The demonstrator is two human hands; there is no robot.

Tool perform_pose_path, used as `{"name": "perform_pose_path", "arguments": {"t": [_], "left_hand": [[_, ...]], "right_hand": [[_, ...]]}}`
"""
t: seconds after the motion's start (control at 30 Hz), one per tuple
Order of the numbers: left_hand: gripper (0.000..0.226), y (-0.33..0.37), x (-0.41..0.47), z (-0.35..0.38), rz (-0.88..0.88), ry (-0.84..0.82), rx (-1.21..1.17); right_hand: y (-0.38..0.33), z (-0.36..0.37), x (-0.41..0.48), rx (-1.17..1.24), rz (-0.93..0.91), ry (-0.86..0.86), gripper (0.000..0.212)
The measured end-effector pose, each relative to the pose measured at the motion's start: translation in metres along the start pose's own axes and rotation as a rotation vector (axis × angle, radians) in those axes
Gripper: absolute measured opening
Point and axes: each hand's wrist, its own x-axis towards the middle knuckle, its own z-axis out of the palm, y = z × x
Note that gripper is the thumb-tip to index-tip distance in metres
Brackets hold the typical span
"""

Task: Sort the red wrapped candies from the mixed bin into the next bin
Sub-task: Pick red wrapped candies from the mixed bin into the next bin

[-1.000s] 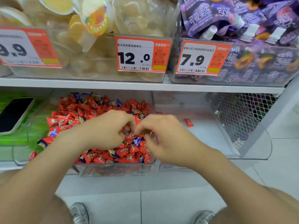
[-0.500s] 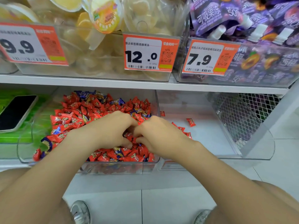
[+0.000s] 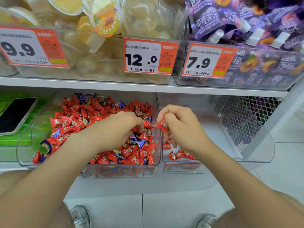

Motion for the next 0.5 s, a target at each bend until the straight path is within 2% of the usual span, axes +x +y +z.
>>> {"name": "perform_pose_path", "arguments": {"t": [0.07,0.17,0.3,0.33,0.4,0.43,0.5], "left_hand": [[0.03,0.001,0.001,-0.003,0.018,0.055,-0.024],[0.029,-0.003,0.0,-0.003,0.054,0.121,-0.157],[0.029,-0.004,-0.006,-0.001,0.046,-0.014,-0.18],[0.027,-0.003,-0.008,0.0,0.054,-0.046,-0.16],[0.008,-0.002,-0.009,0.003,0.049,-0.08,-0.11],[0.014,-0.002,-0.009,0.004,0.029,-0.099,-0.078],[0.045,-0.004,-0.009,0.006,-0.033,-0.185,0.001]], "right_hand": [[0.001,0.001,-0.003,-0.089,0.045,-0.052,0.025],[0.0,0.005,-0.005,-0.327,-0.108,-0.079,0.019],[0.002,0.006,-0.003,-0.675,-0.369,-0.135,0.041],[0.004,0.007,-0.003,-0.751,-0.431,-0.157,0.041],[0.008,0.011,-0.005,-0.886,-0.488,-0.229,0.036],[0.009,0.013,-0.006,-0.962,-0.491,-0.26,0.032],[0.009,0.016,-0.006,-1.088,-0.473,-0.293,0.031]]}}
